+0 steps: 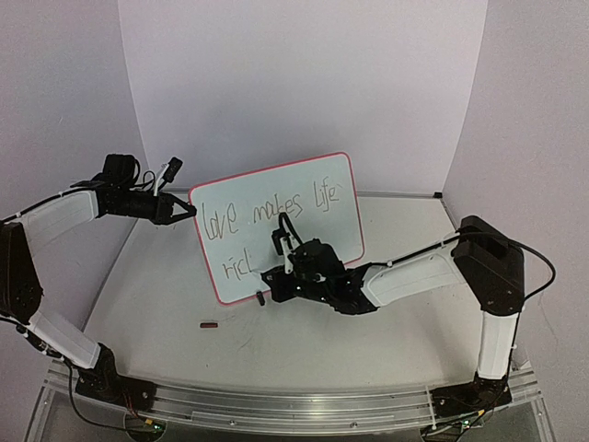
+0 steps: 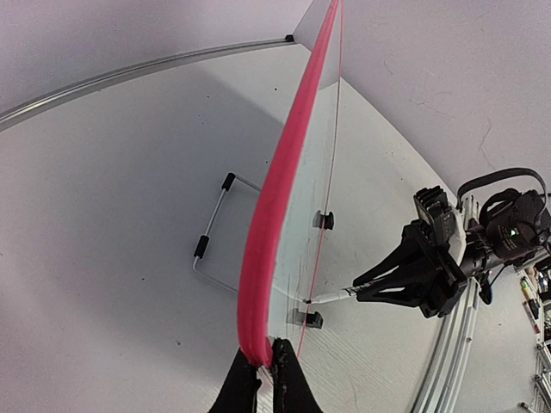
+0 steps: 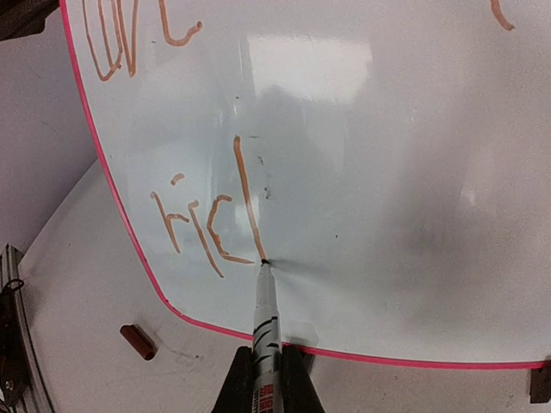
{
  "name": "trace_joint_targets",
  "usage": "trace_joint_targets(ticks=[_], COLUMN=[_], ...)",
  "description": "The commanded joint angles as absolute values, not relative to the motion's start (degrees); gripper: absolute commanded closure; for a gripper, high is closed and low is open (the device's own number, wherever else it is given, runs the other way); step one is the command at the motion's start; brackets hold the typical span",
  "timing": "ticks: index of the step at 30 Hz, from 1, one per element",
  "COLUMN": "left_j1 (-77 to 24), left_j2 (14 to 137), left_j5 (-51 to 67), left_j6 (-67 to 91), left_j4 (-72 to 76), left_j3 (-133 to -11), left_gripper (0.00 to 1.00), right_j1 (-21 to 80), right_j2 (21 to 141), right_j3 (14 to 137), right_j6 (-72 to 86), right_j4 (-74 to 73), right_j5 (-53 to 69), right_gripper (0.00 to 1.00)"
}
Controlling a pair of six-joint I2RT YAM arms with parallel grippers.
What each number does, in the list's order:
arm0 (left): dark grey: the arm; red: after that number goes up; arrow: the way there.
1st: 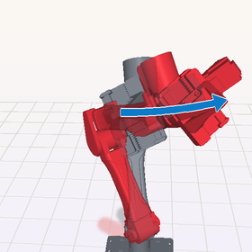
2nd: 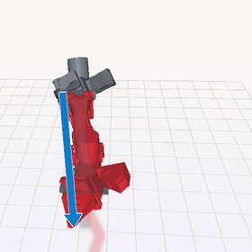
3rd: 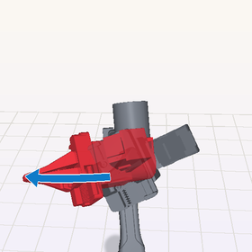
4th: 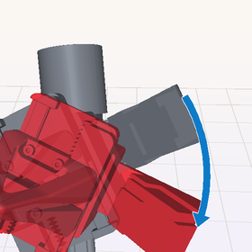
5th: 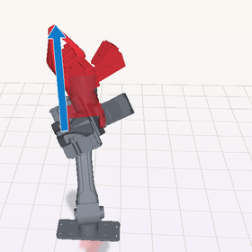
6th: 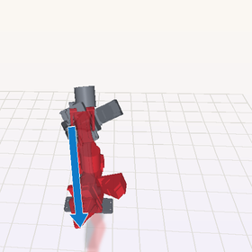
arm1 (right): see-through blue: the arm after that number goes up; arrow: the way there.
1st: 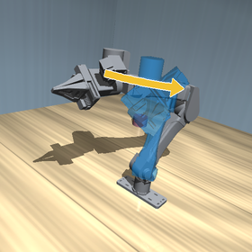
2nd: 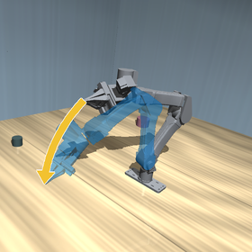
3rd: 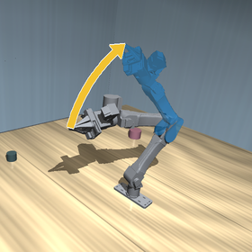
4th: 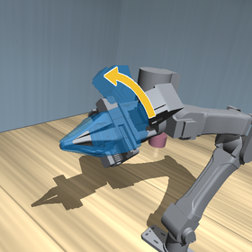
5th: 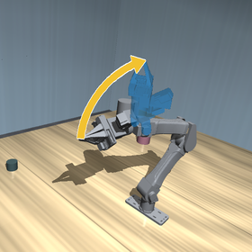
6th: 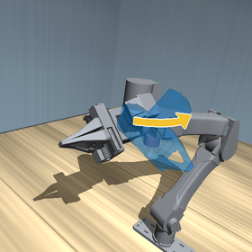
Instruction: Write a sentence on the whiteboard
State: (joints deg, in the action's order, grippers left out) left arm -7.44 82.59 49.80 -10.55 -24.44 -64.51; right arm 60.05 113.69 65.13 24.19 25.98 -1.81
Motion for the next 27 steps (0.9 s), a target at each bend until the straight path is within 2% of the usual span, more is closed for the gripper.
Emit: trace_joint_targets(ticks=[1, 27], left_j1=[-8.5, -8.5], left_j2=[83.5, 83.7], left_j5=[46.6, 46.6], left_j6=[-14.5, -14.5], left_j4=[-26.9, -26.8], left_j3=[-65.4, -65.4], left_gripper=[1.0, 1.0], right_j1=[59.7, 59.7], right_j2=[114.2, 112.6], right_j3=[64.5, 68.2], right_j6=[25.2, 23.3], right_j4=[25.8, 28.4], right_j5=[-2.4, -3.4], right_gripper=[1.0, 1.0])
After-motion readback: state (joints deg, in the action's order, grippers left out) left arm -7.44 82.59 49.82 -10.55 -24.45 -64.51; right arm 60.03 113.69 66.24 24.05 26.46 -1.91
